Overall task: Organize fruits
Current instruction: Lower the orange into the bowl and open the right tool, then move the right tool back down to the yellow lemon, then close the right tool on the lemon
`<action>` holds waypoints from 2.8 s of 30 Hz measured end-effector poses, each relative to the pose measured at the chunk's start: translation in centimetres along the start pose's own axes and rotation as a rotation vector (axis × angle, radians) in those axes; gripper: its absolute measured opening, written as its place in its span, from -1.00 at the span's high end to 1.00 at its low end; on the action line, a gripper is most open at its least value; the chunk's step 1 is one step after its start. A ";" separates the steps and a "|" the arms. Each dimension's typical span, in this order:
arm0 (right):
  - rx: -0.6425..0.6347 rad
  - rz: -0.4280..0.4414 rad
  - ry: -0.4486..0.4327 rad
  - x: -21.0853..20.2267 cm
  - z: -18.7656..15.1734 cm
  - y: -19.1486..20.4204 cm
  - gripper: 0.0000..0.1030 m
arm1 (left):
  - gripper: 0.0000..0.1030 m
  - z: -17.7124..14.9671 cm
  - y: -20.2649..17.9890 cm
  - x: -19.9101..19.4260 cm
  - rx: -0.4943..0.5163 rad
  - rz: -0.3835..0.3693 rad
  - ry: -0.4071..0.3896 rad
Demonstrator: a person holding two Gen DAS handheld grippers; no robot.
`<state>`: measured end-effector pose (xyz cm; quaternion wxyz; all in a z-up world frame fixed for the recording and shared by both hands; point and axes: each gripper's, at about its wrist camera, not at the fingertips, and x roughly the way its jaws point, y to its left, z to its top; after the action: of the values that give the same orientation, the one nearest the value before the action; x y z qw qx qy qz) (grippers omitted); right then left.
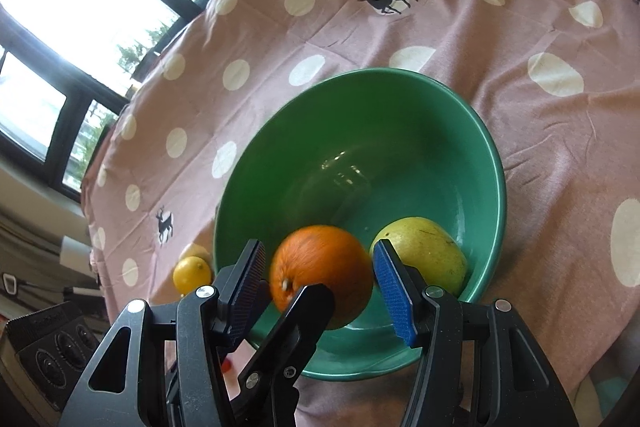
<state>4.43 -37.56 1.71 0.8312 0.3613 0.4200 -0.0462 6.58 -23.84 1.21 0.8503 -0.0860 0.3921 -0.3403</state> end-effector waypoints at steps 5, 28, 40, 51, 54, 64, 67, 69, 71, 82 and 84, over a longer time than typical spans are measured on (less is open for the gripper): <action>-0.038 -0.030 -0.029 -0.5 -0.2 0.9 -0.16 | -0.15 -0.1 0.6 -1.9 -0.011 0.004 -0.043; -0.245 -0.032 -0.099 -0.8 -3.6 9.5 -0.32 | -0.68 -2.1 12.8 -16.0 -0.304 0.372 -0.240; -0.384 -0.032 -0.024 3.9 -6.7 15.3 -0.33 | -0.72 -4.7 20.2 -19.1 -0.502 0.615 -0.189; -0.456 -0.103 0.075 11.6 -7.7 18.2 -0.59 | -0.72 -5.7 23.1 -18.9 -0.583 0.625 -0.147; -0.470 -0.119 0.105 13.4 -7.5 18.4 -0.59 | -0.72 -5.7 23.3 -18.6 -0.584 0.623 -0.134; -0.450 -0.119 0.159 16.5 -7.5 18.8 -0.45 | -0.72 -5.8 23.9 -17.8 -0.587 0.633 -0.097; -0.454 -0.109 0.158 16.6 -7.6 18.9 -0.37 | -0.72 -5.9 24.0 -17.8 -0.587 0.637 -0.093; -0.446 -0.076 0.168 16.6 -7.7 18.9 -0.17 | -0.72 -5.9 24.0 -17.9 -0.589 0.642 -0.094; -0.457 -0.089 0.163 16.4 -8.0 19.1 -0.17 | -0.72 -5.9 24.1 -18.0 -0.594 0.645 -0.094; -0.493 0.016 0.222 12.2 -10.0 20.1 -0.17 | -0.72 -6.7 25.6 -19.8 -0.707 0.611 -0.135; -0.525 0.058 0.266 11.6 -11.5 20.7 -0.17 | -0.72 -7.0 26.0 -20.4 -0.732 0.609 -0.152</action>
<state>12.16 -12.36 0.42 0.8347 0.1487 0.5126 0.1354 5.39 9.75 -1.83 0.8515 -0.2856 0.4300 0.0916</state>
